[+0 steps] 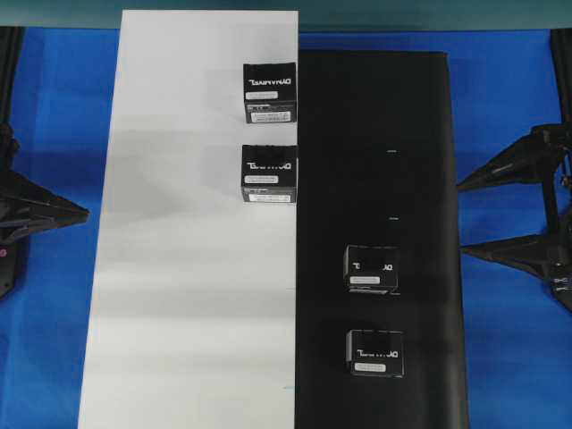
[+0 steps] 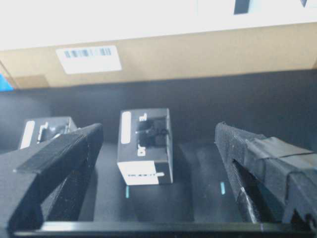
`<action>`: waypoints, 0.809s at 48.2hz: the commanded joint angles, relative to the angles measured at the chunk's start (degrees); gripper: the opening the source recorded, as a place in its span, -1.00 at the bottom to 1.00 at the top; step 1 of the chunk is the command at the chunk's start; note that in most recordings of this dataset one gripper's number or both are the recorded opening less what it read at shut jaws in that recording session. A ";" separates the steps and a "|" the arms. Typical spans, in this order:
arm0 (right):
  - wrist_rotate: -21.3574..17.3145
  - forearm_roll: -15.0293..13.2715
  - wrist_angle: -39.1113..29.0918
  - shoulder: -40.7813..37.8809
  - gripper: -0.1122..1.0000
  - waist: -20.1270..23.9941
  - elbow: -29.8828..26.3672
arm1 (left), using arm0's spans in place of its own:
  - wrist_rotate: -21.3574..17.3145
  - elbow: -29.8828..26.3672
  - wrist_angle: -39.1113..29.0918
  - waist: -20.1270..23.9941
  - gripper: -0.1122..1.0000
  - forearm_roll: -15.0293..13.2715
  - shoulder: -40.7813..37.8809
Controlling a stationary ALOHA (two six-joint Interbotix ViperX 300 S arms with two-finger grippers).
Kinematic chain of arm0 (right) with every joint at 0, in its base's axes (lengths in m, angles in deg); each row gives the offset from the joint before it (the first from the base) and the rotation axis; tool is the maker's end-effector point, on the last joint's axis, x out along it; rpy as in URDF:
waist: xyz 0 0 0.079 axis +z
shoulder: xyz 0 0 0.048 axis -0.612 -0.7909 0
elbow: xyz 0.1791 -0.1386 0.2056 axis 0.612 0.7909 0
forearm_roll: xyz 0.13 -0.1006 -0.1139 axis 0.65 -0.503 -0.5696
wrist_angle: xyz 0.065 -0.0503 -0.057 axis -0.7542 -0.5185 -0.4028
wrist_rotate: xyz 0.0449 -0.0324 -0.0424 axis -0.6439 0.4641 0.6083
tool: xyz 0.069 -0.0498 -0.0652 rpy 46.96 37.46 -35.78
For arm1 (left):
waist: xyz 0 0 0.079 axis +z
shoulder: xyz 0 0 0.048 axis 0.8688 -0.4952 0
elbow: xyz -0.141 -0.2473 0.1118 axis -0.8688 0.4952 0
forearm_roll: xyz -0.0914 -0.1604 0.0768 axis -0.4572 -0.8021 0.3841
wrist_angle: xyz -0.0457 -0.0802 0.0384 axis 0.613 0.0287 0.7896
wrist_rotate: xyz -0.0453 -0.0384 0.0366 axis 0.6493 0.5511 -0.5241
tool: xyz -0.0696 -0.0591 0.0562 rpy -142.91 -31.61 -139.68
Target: Place the box from the black base onto the white base.
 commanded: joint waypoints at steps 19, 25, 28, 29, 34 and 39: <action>-0.18 0.18 0.62 0.79 0.99 0.09 -0.35 | -0.44 -0.79 0.09 0.09 -0.90 0.09 -0.09; -0.09 0.18 0.62 0.79 0.99 0.09 -0.35 | -0.44 -0.79 0.09 0.09 -0.90 0.09 -0.09; -0.09 0.18 0.62 0.79 0.99 0.09 -0.35 | -0.44 -0.88 0.09 0.09 -0.90 0.09 -0.09; -0.18 0.18 0.62 0.79 0.99 0.09 -0.35 | -0.62 -0.88 0.09 0.09 -0.90 0.09 0.00; -0.09 0.09 0.62 0.79 0.99 0.09 -0.35 | -0.70 -0.97 0.09 0.09 -0.90 0.09 0.53; -0.18 0.18 0.62 0.79 0.99 0.09 -0.35 | -0.62 -1.05 0.09 0.09 -0.90 0.09 0.97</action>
